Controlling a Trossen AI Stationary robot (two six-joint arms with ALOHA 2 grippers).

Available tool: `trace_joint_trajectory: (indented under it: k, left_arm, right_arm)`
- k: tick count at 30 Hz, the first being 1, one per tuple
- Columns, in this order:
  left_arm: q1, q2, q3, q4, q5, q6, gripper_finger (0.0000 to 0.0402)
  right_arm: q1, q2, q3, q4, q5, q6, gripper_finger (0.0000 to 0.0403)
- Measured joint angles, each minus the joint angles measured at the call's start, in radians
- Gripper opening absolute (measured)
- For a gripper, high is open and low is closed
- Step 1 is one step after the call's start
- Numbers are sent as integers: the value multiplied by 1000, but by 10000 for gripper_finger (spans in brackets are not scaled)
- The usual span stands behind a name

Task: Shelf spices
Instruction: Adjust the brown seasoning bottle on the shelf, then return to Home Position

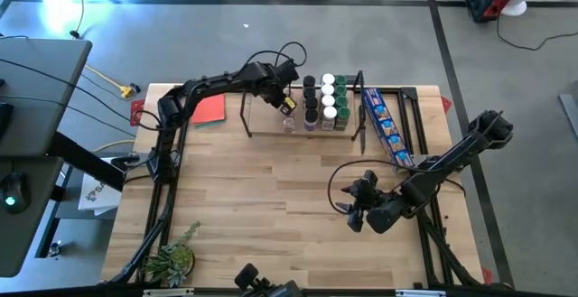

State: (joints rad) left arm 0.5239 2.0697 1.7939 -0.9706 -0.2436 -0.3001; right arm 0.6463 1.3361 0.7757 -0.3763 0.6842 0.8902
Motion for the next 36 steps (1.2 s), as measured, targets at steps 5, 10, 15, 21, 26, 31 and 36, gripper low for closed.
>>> trace_joint_trajectory:
  k: [5, 10, 15, 21, 26, 31, 36]
  left_arm:
    - [-11, 22, 0, 0, 25, 6, 46]
    - [-9, 37, 0, 25, 10, 15, 33]
    - [-9, 37, 0, 51, 10, 15, 30]
    - [-12, 37, 0, 49, 10, 24, 30]
    - [-14, 18, 0, 26, -6, 74, 31]
    - [-33, -104, 0, -23, -7, 131, 31]
    - [-128, -303, 0, -53, -7, 202, 31]
  right_arm:
    - [0, 0, 0, 0, -2, 0, 227]
    - [0, 0, 0, 0, -3, 2, 227]
    - [0, 0, 0, 0, -3, 0, 227]
    - [0, 0, 0, 0, -3, 0, 227]
    - [7, 0, 0, 0, -3, -1, 227]
    - [60, -52, 0, -105, 99, -1, 227]
    - [95, -244, 0, -301, 127, 48, 227]
